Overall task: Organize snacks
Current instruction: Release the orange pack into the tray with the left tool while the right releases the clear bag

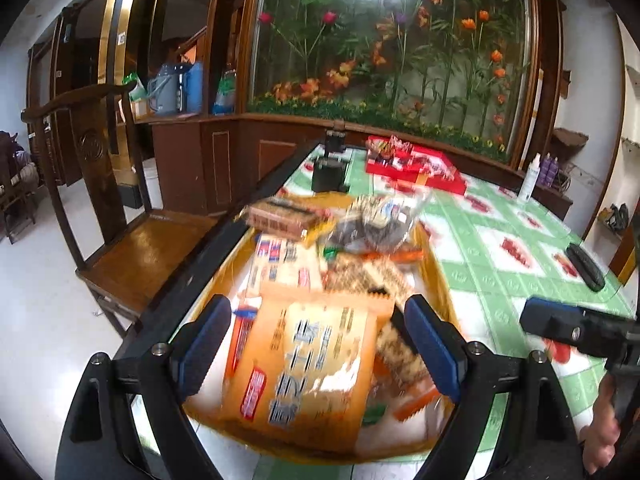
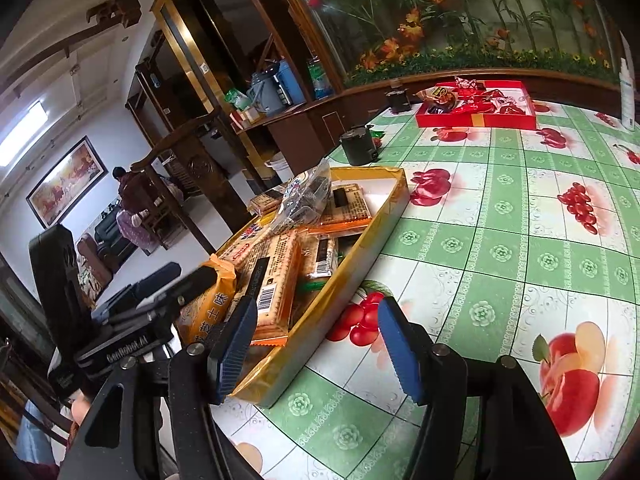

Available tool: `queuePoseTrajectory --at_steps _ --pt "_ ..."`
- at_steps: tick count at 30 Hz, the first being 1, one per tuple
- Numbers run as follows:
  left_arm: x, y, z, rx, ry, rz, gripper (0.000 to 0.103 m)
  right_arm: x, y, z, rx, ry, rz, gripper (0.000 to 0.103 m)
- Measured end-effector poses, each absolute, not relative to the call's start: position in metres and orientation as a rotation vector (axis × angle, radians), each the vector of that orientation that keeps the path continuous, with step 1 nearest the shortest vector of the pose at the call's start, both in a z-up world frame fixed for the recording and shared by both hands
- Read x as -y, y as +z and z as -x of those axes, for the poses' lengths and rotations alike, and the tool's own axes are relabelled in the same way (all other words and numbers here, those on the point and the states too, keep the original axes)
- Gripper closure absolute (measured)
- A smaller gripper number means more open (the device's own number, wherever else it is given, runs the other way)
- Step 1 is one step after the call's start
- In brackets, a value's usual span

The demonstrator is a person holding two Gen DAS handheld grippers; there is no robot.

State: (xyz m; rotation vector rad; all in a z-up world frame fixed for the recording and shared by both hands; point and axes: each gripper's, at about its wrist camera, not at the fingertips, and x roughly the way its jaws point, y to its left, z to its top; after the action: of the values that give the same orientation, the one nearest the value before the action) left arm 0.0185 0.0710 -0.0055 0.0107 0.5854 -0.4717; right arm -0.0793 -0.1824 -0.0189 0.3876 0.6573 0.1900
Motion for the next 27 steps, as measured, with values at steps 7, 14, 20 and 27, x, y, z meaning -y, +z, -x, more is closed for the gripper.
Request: queuePoseTrajectory --at_steps 7,14,20,27 --pt "-0.047 0.001 -0.052 -0.492 -0.492 -0.079 0.015 0.181 -0.019 0.085 -0.654 0.185 -0.390 0.036" --pt "-0.044 -0.006 -0.074 -0.535 -0.540 -0.019 0.015 0.181 -0.021 0.084 -0.665 0.188 -0.393 0.036" --pt "-0.055 0.000 -0.056 -0.478 -0.557 0.022 0.015 0.175 -0.026 0.083 -0.674 0.195 -0.384 0.036" --pt "-0.066 0.007 -0.027 -0.488 -0.566 0.032 0.015 0.169 -0.034 0.088 -0.690 0.197 -0.371 0.036"
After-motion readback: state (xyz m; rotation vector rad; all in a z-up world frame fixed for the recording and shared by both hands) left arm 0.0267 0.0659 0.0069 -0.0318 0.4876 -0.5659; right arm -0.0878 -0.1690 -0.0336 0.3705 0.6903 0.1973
